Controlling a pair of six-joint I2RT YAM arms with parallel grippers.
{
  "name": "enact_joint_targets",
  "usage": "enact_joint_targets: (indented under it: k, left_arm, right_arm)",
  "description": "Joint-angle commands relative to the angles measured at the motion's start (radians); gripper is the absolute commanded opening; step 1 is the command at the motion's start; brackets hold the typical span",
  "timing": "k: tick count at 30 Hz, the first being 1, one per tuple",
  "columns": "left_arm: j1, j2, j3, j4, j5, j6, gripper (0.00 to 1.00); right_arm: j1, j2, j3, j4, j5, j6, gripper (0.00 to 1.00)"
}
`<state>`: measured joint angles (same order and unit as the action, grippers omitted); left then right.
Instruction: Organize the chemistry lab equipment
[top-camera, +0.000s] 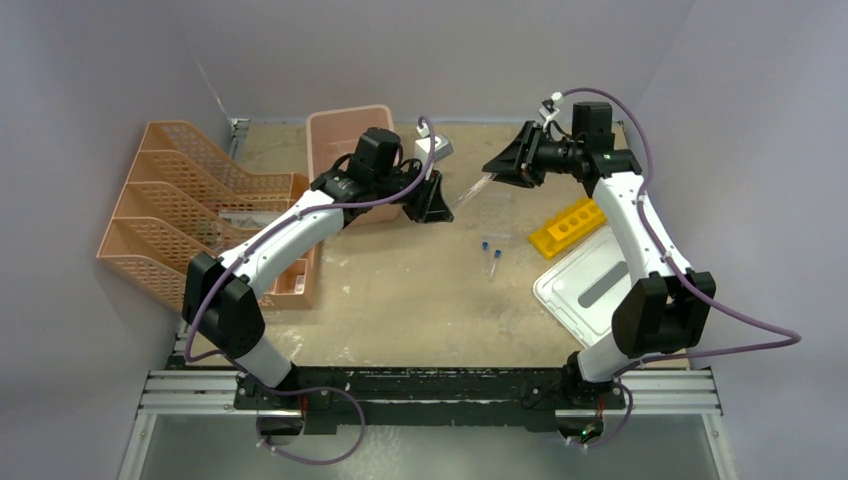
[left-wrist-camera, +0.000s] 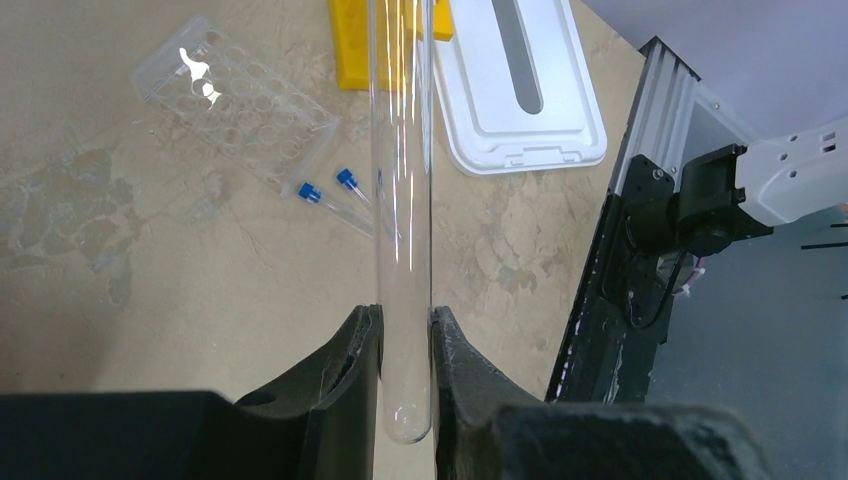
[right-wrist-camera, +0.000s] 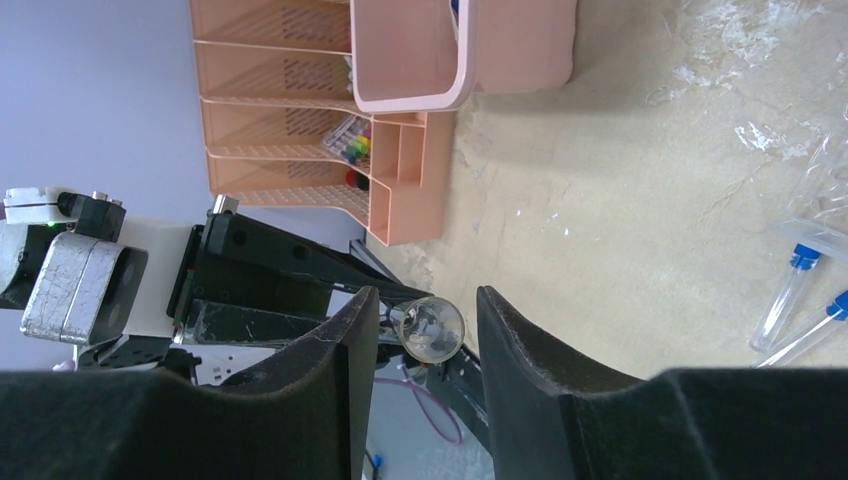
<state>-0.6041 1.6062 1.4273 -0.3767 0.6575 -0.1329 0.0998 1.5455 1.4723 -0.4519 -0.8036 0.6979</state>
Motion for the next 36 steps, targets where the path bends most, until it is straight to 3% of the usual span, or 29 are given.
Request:
enact_joint_targets:
  k: [1,10,15,17,20,23,30,36]
  left_arm:
    - [0.002,-0.033,0.045,0.019,0.0,0.038,0.0]
    - [0.003,-0.01,0.069,-0.003,0.015,0.056,0.0]
    - [0.002,0.0,0.086,-0.021,-0.004,0.071,0.0]
    - [0.003,0.004,0.1,-0.035,-0.04,0.069,0.16]
    - [0.004,0.001,0.101,-0.022,-0.124,0.03,0.53]
    - [0.008,-0.018,0.093,0.026,-0.2,-0.028,0.7]
    - [0.013,-0.086,0.037,0.139,-0.402,-0.158,0.74]
    - [0.013,-0.138,-0.079,0.218,-0.419,-0.28,0.73]
  right_arm:
    - [0.001,-0.006,0.015,0.0,-0.038,-0.015,0.41]
    - [0.002,0.009,0.017,0.018,-0.109,-0.012,0.33]
    - [0.002,0.006,0.025,0.002,-0.097,-0.026,0.21]
    - [0.001,-0.011,0.025,0.012,-0.081,-0.013,0.19]
    - [-0.001,-0.045,0.042,0.026,0.031,-0.023,0.18]
    - [-0.012,-0.039,0.118,-0.072,0.17,-0.105,0.19]
    - [-0.069,0.032,0.342,-0.297,0.641,-0.327,0.19]
    - [-0.16,0.043,0.361,-0.274,0.953,-0.398,0.19]
